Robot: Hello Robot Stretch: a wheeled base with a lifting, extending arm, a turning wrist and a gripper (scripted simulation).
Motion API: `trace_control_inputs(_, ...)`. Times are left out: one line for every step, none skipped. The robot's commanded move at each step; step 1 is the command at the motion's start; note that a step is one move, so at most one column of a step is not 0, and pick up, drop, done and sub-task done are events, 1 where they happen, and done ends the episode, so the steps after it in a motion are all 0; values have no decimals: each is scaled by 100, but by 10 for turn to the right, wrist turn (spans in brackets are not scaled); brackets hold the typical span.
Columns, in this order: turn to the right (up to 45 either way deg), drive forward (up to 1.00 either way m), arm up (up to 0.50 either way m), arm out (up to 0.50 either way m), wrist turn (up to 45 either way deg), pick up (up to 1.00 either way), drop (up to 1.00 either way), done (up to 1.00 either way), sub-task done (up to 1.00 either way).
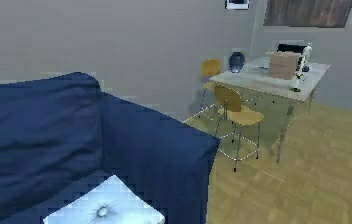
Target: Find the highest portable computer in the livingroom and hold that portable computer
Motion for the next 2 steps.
trace_control_inputs(450,0,0,0,0,0,0,0,0)
trace_control_inputs(450,0,0,0,0,0,0,0,0)
